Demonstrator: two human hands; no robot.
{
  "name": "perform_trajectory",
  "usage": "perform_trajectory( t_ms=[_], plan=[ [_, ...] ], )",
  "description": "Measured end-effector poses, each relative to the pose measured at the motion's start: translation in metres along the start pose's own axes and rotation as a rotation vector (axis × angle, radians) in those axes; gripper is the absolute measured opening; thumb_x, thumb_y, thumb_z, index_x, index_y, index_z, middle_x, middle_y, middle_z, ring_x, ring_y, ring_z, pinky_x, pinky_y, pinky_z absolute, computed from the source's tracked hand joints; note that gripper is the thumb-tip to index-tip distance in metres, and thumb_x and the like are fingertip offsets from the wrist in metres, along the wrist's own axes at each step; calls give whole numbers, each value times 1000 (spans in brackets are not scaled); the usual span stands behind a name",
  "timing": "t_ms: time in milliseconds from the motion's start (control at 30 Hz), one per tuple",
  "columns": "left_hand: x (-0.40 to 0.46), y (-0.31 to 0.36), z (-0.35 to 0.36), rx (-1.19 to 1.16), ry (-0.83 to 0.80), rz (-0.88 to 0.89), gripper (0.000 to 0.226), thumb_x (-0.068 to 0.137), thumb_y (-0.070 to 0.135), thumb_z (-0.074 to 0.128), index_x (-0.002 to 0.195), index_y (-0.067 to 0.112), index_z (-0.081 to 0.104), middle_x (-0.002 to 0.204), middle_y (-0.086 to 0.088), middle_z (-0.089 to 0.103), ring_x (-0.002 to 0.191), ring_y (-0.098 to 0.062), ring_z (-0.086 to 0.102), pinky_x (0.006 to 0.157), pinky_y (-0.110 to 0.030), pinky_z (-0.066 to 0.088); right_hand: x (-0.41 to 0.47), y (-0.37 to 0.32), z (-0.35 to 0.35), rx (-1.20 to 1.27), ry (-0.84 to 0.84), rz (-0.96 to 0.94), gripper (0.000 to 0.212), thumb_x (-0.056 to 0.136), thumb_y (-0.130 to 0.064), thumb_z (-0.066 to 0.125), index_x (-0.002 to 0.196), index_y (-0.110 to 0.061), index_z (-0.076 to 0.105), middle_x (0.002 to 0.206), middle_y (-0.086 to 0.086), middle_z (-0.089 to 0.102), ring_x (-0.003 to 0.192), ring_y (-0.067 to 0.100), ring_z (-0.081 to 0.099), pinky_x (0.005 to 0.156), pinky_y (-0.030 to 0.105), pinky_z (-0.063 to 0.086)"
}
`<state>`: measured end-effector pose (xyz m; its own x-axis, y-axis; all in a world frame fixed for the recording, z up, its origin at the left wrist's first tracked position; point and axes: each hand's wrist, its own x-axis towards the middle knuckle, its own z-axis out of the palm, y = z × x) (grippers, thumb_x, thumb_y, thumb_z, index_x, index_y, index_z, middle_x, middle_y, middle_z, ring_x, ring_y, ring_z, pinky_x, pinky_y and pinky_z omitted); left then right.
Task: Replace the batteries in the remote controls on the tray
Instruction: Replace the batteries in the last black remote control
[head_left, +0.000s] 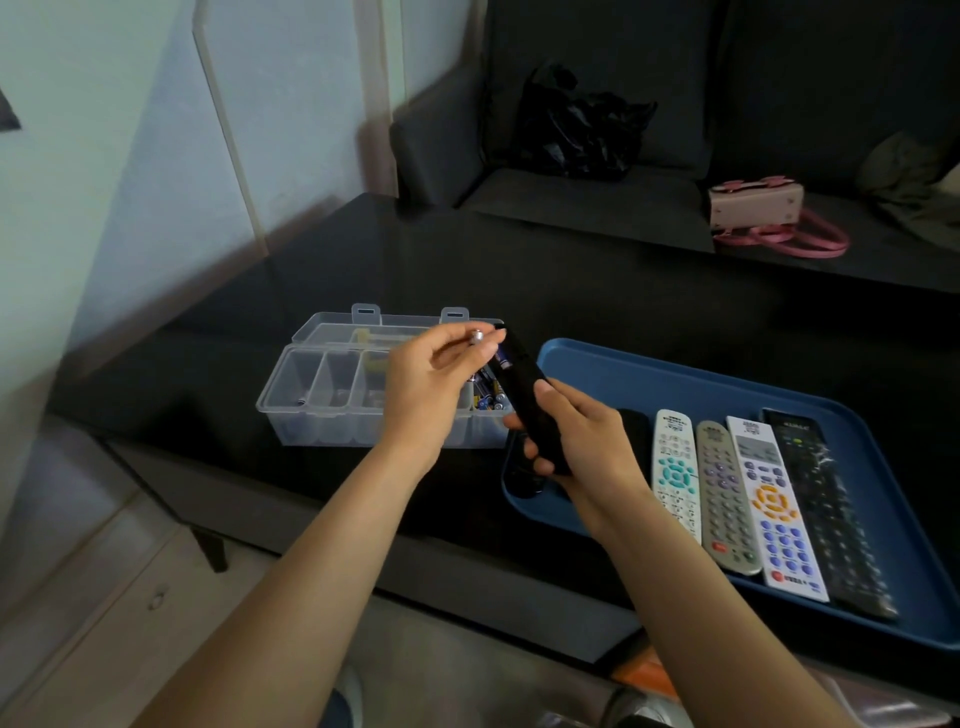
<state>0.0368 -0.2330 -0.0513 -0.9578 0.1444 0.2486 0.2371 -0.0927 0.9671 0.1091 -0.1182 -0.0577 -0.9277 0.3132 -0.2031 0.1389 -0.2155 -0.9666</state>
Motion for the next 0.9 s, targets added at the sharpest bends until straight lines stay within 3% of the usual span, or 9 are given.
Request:
perform_trajectory(
  t_ms=[100, 167, 267, 400, 700, 900],
  plan=[
    [2, -1, -3, 35, -2, 43, 18, 83, 15, 66, 94, 29, 70, 103, 5, 66, 92, 0, 63, 81, -16, 50, 0, 1, 0, -12, 0, 4, 17, 98, -24, 50, 105, -18, 64, 77, 9, 71, 50, 10, 50, 42, 20, 38],
    [4, -1, -6, 105, 25, 72, 20, 84, 18, 67, 92, 36, 68, 98, 7, 65, 84, 1, 60, 79, -18, 51, 0, 2, 1, -27, -6, 14, 17, 98, -24, 50, 107, -19, 64, 79, 9, 71, 50, 10, 50, 41, 19, 37],
    [6, -3, -7, 120, 69, 70, 16, 85, 15, 65, 97, 23, 69, 86, 10, 68, 74, 1, 63, 70, -13, 50, -1, 2, 3, -37, -26, 35, 20, 97, -25, 50, 112, -18, 62, 81, 9, 70, 50, 9, 50, 41, 18, 38],
    [7, -8, -8, 184, 86, 118, 14, 83, 11, 67, 97, 9, 70, 85, 5, 71, 76, -4, 68, 72, -16, 53, -2, 4, 4, -63, -31, 28, 23, 97, -25, 51, 115, -17, 62, 81, 8, 69, 48, 8, 50, 42, 18, 38],
    [-2, -9, -3, 433, -70, 277, 18, 83, 18, 67, 101, 15, 68, 91, 10, 66, 86, 7, 61, 73, -6, 47, 1, 4, 5, -147, 36, -65, 15, 97, -22, 51, 100, -21, 66, 77, 11, 70, 47, 10, 49, 40, 19, 37],
    [-2, -10, -4, 438, -93, 303, 16, 86, 17, 63, 100, 17, 70, 97, 12, 67, 93, 8, 60, 80, -6, 45, 1, 4, 2, -174, 60, -87, 20, 97, -22, 51, 107, -15, 66, 77, 10, 71, 47, 10, 49, 40, 19, 37]
  ],
)
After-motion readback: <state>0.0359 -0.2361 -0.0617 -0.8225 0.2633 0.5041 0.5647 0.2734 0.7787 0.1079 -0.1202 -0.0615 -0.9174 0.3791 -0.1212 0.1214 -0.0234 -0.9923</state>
